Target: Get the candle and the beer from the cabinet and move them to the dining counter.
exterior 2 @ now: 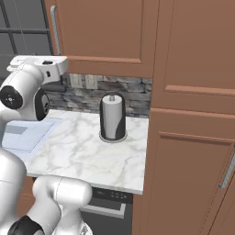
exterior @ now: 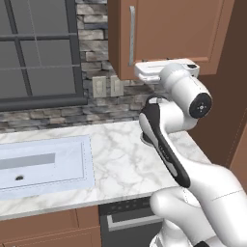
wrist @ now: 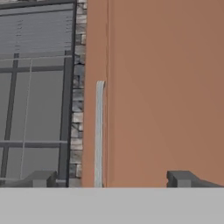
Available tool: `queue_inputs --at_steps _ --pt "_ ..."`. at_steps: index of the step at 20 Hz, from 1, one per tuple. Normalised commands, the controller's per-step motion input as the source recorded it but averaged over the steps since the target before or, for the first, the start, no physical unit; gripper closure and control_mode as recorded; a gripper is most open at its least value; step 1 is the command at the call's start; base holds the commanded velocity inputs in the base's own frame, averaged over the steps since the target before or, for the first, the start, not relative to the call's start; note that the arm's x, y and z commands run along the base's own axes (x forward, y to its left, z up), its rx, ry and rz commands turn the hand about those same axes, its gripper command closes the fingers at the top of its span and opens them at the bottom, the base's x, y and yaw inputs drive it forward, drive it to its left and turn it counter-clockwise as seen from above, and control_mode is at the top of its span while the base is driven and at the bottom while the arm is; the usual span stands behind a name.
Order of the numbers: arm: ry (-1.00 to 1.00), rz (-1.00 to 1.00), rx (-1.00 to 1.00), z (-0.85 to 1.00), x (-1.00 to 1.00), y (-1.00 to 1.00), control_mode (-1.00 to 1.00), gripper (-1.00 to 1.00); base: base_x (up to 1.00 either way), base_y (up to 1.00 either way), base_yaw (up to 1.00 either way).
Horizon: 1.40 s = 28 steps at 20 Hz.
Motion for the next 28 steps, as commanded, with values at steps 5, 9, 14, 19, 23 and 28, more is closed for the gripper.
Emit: queue_inputs --at_steps 5,9,14,19,23,28 --pt "-0.01 0.00 0.00 0.19 0.08 0.13 -1.00 -1.00 0.00 0.00 0.00" --pt "0.00 0.01 0.00 0.10 0.10 0.02 -1.00 -1.00 0.00 0.00 0.00" --pt "0.00 0.00 0.00 0.01 0.27 0.05 -1.00 -1.00 0.00 0.00 0.00" --pt "0.00 0.01 0.00 0.00 0.29 0.05 -1.00 -1.00 0.00 0.00 0.00" --pt "0.00 0.00 0.00 0.00 0.25 0.04 -1.00 -1.00 0.00 0.00 0.00" --pt "-0.01 0.01 0.00 0.00 0.24 0.02 -1.00 -1.00 0.00 0.00 0.00"
